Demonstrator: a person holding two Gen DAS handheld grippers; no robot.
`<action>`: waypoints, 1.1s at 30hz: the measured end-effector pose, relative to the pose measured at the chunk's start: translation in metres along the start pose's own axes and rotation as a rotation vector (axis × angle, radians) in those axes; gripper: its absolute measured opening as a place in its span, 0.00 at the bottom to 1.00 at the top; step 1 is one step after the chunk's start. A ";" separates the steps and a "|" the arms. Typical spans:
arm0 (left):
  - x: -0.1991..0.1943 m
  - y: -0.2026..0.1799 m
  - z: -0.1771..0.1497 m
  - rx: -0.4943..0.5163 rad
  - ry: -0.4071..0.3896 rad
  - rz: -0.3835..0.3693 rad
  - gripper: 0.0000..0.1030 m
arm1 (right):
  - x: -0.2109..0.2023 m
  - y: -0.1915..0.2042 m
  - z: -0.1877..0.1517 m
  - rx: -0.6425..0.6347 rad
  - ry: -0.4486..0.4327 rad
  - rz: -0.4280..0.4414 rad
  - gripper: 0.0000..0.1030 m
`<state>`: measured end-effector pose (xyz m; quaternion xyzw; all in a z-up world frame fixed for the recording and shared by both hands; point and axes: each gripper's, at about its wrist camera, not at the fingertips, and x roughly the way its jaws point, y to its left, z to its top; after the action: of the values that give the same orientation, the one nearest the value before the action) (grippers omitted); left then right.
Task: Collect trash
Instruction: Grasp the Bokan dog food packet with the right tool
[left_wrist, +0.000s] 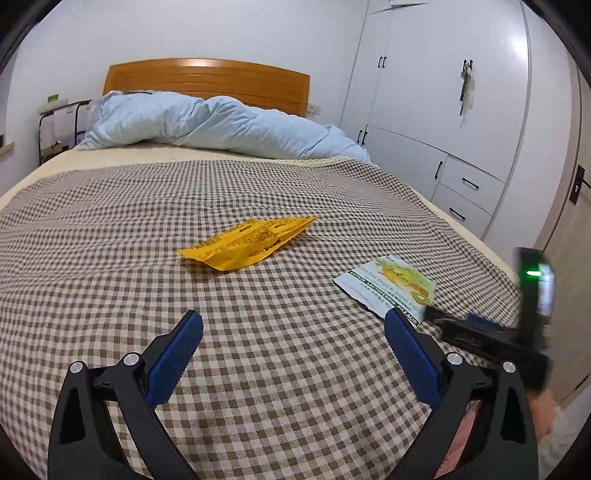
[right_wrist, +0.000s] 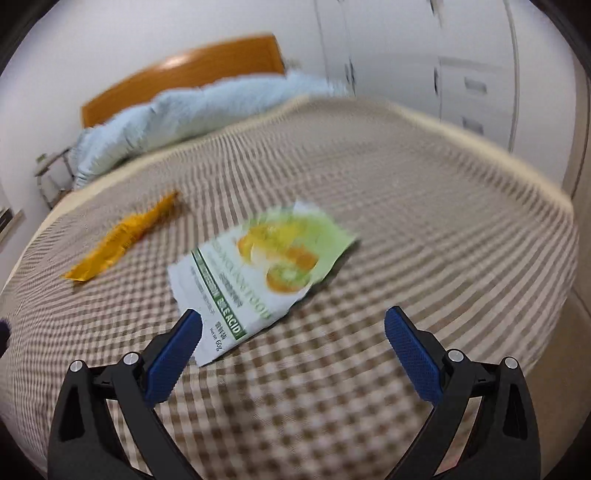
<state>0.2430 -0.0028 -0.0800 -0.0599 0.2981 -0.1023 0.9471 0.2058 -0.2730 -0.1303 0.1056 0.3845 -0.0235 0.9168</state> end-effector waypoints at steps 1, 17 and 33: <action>-0.001 0.001 -0.001 -0.002 -0.001 -0.002 0.93 | 0.010 0.004 0.001 0.033 0.028 0.011 0.92; -0.010 0.008 0.006 -0.028 -0.014 -0.009 0.93 | 0.052 0.019 0.023 0.360 -0.015 -0.069 0.08; 0.060 0.016 0.050 0.123 0.079 0.110 0.93 | 0.029 -0.060 -0.006 0.686 -0.235 0.237 0.03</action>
<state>0.3224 0.0017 -0.0756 0.0189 0.3312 -0.0705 0.9408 0.2146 -0.3293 -0.1660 0.4468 0.2317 -0.0564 0.8623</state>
